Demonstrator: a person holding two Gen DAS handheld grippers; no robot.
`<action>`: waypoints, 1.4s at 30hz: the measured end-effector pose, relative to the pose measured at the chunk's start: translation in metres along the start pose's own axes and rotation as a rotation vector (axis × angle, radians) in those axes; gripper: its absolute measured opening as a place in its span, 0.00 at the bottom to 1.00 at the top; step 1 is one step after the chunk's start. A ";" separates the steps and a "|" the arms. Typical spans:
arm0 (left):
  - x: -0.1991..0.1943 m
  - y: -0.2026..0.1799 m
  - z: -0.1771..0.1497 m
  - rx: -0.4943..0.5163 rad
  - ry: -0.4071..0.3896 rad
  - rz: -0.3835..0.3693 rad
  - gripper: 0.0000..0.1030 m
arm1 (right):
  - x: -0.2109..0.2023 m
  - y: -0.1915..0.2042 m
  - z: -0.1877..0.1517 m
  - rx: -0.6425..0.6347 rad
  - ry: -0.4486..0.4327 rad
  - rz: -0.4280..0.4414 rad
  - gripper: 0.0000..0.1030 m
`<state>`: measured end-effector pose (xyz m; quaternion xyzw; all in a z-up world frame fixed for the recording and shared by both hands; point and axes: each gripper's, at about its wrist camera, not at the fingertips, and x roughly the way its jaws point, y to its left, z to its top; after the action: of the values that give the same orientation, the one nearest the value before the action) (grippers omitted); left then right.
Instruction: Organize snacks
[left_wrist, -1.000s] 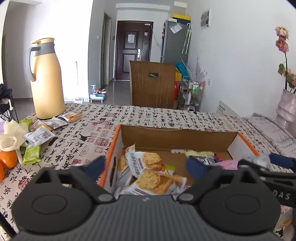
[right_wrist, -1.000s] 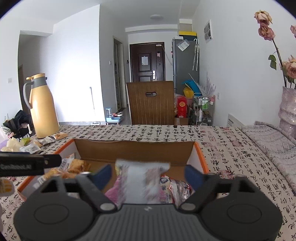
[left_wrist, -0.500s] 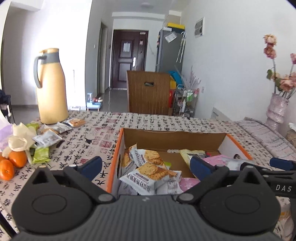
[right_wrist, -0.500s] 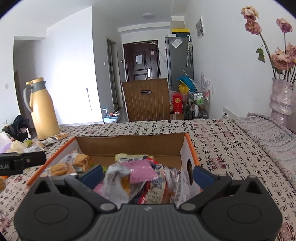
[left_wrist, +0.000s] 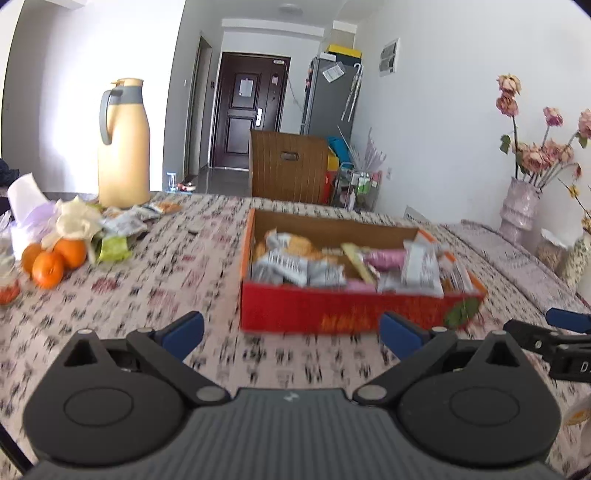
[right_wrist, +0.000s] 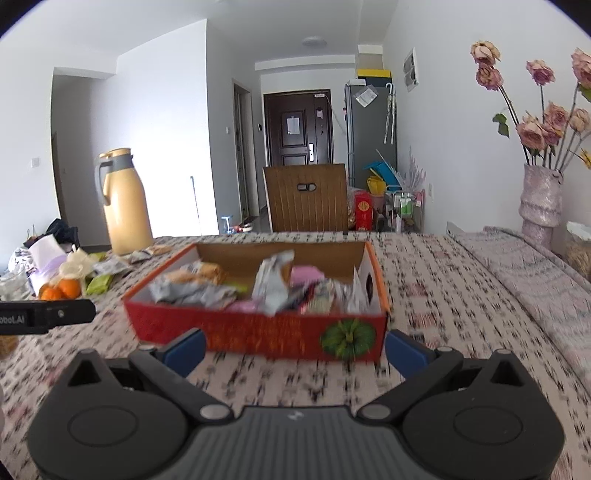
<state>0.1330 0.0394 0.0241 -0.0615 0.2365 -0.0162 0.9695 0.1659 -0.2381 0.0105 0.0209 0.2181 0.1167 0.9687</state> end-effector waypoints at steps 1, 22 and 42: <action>-0.004 0.000 -0.005 0.008 0.011 -0.003 1.00 | -0.006 0.000 -0.005 0.005 0.007 0.002 1.00; -0.055 -0.009 -0.059 0.051 0.087 -0.070 1.00 | -0.059 0.005 -0.061 0.056 0.087 0.002 1.00; -0.063 -0.009 -0.060 0.051 0.075 -0.080 1.00 | -0.064 0.013 -0.062 0.047 0.089 0.014 1.00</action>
<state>0.0493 0.0280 0.0016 -0.0457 0.2694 -0.0631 0.9599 0.0805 -0.2416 -0.0180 0.0399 0.2636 0.1189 0.9564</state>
